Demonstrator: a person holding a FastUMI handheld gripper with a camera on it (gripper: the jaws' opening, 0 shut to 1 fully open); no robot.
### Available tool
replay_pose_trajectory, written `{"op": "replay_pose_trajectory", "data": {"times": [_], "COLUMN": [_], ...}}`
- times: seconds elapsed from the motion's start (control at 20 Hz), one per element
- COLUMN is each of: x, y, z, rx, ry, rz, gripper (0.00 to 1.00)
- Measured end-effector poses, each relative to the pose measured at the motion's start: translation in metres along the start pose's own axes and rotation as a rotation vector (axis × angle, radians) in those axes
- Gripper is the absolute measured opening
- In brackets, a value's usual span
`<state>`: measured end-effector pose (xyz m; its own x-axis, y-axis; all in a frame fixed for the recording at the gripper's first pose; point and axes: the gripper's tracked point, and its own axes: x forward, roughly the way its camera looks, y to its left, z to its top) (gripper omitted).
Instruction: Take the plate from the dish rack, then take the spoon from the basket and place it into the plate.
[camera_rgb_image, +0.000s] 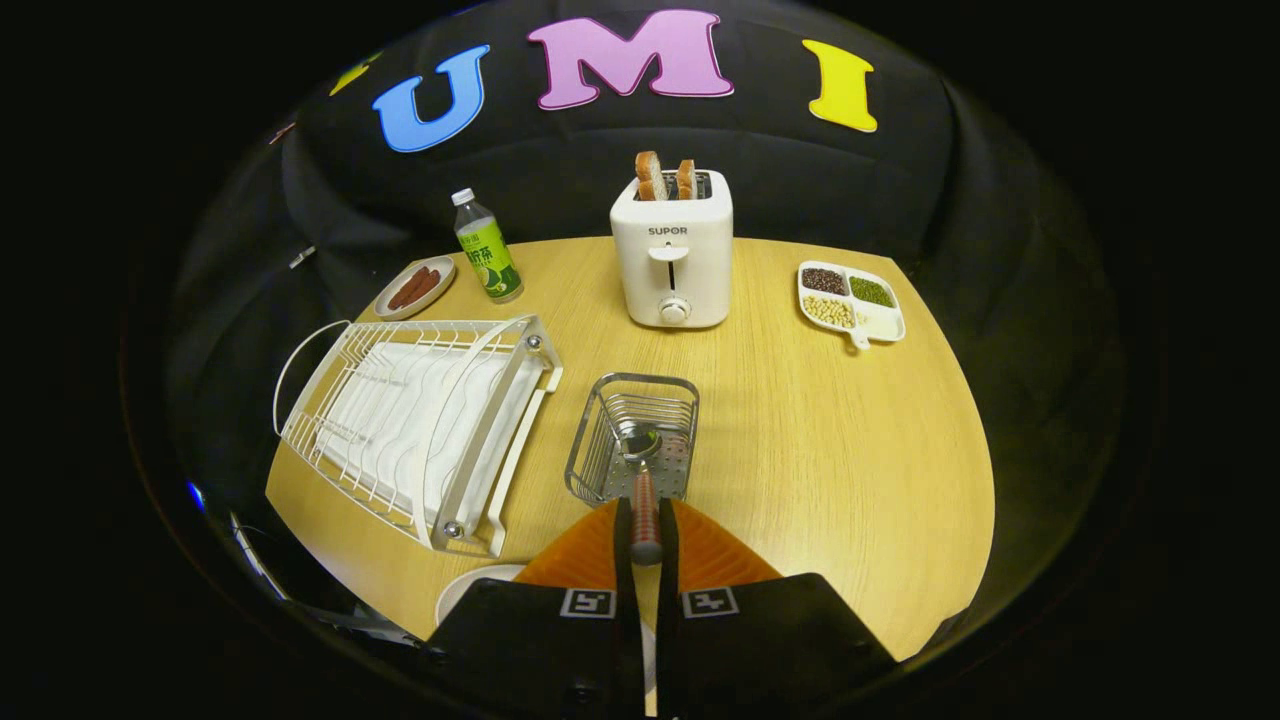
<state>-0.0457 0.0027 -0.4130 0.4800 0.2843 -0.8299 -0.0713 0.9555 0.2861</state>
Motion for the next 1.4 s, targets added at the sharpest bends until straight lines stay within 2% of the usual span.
{"op": "replay_pose_trajectory", "data": {"times": [0.4, 0.75, 1.1, 1.4], "x": [-0.042, -0.119, -0.170, -0.170], "y": [0.002, 0.027, 0.047, 0.055], "z": [0.023, 0.033, -0.014, -0.082], "rx": [0.000, -0.004, 0.023, 0.040], "ry": [-0.048, -0.132, -0.098, 0.002], "rz": [0.006, 0.122, 0.218, 0.251], "gripper": [0.09, 0.09, 0.09, 0.09]}}
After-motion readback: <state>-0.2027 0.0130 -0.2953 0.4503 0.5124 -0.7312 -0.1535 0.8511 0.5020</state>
